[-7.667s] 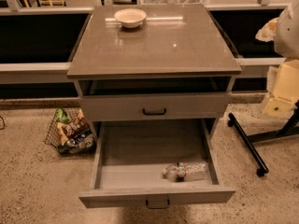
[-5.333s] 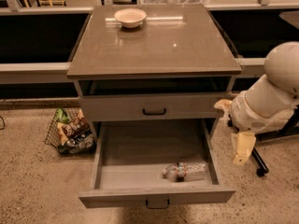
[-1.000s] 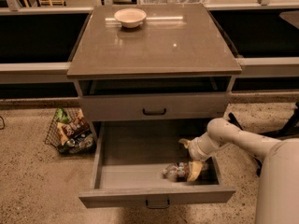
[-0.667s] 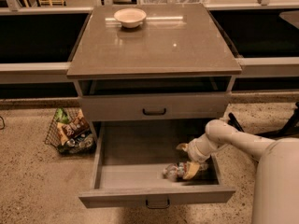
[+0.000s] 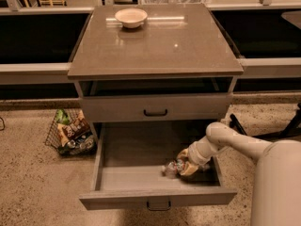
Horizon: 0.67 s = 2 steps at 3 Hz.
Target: Pick water bottle from middle drawer and place on counter
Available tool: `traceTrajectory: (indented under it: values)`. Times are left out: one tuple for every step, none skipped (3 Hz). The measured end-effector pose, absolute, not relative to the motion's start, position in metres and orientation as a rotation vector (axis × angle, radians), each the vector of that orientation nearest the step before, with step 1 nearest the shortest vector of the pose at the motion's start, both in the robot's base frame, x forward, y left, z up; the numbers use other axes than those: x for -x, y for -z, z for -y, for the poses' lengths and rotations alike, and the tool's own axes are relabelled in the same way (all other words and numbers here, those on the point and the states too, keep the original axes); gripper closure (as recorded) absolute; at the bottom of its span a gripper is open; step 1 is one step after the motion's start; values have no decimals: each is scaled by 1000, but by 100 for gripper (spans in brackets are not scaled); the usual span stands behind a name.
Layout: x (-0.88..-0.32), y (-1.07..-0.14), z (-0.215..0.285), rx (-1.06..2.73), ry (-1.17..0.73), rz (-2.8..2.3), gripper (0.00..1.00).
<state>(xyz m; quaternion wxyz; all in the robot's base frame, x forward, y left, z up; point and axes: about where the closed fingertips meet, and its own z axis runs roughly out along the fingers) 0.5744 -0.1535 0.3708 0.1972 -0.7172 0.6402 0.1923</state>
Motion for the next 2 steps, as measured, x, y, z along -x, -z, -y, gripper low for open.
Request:
traceTrajectory:
  values:
    - [-571, -391, 154, 1988, -546, -1732, 88]
    - [-562, -442, 161, 1951, -509, -1625, 100]
